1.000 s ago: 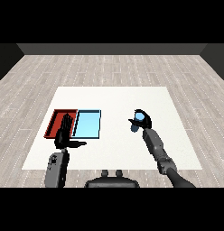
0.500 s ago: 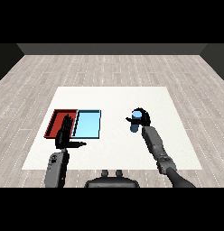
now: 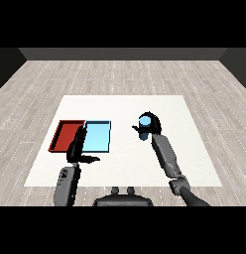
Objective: Pick the blue can and put it in the blue box
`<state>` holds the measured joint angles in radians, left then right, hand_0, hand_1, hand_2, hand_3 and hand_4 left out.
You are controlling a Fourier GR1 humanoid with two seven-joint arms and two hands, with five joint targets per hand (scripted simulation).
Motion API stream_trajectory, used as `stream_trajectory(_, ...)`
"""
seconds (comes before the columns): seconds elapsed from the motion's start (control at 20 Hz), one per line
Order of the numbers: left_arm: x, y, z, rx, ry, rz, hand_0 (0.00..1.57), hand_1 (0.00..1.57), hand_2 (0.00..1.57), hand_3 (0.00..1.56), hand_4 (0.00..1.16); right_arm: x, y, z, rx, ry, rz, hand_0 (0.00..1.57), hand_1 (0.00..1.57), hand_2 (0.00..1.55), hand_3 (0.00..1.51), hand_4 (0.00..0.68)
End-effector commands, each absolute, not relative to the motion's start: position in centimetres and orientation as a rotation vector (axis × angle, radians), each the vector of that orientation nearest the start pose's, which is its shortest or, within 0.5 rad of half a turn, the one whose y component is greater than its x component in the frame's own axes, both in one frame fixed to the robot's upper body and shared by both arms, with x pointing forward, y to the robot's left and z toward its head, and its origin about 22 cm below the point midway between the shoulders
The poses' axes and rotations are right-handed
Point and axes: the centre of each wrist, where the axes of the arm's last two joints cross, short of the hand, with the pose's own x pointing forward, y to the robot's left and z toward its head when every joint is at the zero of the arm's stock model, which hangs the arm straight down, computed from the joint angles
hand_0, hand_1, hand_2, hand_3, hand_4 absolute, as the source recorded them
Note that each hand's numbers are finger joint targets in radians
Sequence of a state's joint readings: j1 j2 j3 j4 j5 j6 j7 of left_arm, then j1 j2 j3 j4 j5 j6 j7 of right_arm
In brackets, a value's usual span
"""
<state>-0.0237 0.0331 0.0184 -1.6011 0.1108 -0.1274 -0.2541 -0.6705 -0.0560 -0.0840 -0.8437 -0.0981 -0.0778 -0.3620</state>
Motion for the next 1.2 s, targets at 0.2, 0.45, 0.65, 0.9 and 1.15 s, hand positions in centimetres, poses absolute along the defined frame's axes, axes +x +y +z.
stream_trajectory(0.2,25.3,21.1,1.3,-0.287,-1.797,-0.022,0.0,0.0,0.0,0.0,0.0,34.4,-15.5,4.4,0.12,-1.868,0.07,1.47,1.47,1.45,1.43,0.635)
stream_trajectory(0.45,27.6,18.5,0.8,-0.297,-1.792,-0.026,0.0,0.0,0.0,0.0,0.0,32.7,-13.5,3.7,0.144,-1.871,0.095,1.49,1.49,1.46,1.44,0.632)
stream_trajectory(0.65,25.7,18.3,2.1,-0.422,-1.713,-0.011,0.0,0.0,0.0,0.0,0.0,33.0,-15.3,4.7,0.141,-1.872,0.108,1.48,1.48,1.47,1.44,0.63)
stream_trajectory(0.9,28.3,17.4,2.3,-0.361,-1.679,-0.059,0.0,0.0,0.0,0.0,0.0,31.8,-12.6,5.0,0.16,-1.873,0.106,1.45,1.45,1.46,1.43,0.614)
stream_trajectory(1.15,28.7,13.5,1.9,-0.336,-1.688,-0.096,0.0,0.0,0.0,0.0,0.0,33.4,-14.3,4.5,0.17,-1.896,0.109,1.44,1.44,1.46,1.44,0.612)
